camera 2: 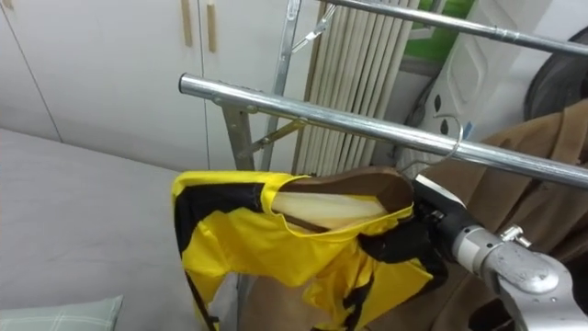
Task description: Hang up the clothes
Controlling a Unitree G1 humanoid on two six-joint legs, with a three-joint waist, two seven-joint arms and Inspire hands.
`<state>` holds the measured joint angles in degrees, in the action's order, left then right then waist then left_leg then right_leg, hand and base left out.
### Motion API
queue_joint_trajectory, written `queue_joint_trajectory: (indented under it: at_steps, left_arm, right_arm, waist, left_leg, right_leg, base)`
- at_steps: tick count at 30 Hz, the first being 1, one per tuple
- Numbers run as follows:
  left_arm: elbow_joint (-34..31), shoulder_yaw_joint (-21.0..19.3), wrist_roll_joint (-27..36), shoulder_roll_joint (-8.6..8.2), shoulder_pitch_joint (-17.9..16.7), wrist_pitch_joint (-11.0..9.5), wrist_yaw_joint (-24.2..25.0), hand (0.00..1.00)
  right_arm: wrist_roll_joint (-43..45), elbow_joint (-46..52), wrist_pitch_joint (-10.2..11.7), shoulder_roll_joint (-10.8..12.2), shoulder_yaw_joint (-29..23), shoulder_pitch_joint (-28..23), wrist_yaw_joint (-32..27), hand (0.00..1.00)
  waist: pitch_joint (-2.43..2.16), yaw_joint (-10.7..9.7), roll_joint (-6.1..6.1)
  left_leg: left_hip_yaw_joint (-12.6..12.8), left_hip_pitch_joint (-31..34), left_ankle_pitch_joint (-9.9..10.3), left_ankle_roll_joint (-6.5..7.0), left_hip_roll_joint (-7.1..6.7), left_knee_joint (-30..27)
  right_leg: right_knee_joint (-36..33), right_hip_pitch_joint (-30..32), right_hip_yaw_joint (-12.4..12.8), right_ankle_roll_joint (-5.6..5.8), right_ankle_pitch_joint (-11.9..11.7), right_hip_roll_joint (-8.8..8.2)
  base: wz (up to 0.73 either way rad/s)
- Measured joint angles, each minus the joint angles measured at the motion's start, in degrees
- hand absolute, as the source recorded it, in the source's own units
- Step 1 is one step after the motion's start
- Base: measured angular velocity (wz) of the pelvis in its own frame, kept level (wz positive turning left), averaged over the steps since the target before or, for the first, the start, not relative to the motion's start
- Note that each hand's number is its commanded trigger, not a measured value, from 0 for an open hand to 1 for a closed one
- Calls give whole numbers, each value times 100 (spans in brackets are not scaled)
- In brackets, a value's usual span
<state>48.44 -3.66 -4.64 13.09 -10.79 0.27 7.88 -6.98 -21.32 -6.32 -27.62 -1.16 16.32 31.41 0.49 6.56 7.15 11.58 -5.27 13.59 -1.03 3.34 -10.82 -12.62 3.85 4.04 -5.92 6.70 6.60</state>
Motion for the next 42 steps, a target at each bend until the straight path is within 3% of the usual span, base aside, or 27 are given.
queue_joint_trajectory:
  at_steps: [14, 21, 28, 42]
  left_arm:
    - [-32, -68, -7, 19, -4, 0, 68, 0]
    - [-45, -67, -3, 24, -11, 0, 176, 0]
    - [-73, -48, 19, 35, -8, 1, 287, 0]
    - [-409, -60, 6, 48, 5, 233, 298, 0]
  right_arm:
    - [-252, -693, 3, -129, 1, 134, 16, 100]
    - [-251, -1003, 3, -139, -2, 310, 326, 100]
    - [-343, -1786, 24, -143, 0, 418, 634, 100]
    - [-436, -2768, 80, -229, 2, 731, 938, 100]
  waist:
    - [9, -3, 24]
    - [16, -63, 2]
    - [21, -51, -17]
    - [-17, -70, 41]
  left_leg:
    - [-46, -7, -3, -5, -8, -1]
    - [-63, -5, -4, -6, -7, -1]
    - [-141, -35, -5, -8, -14, -3]
    - [-272, -43, -24, -32, -20, -58]
  right_leg:
    - [-4, -14, -12, -5, 4, -4]
    - [3, -22, -60, -6, 4, -14]
    - [30, -90, -283, -20, 16, -61]
    - [40, -160, -356, -34, 17, -75]
  base:
    - [0]
    - [2]
    - [6]
    - [2]
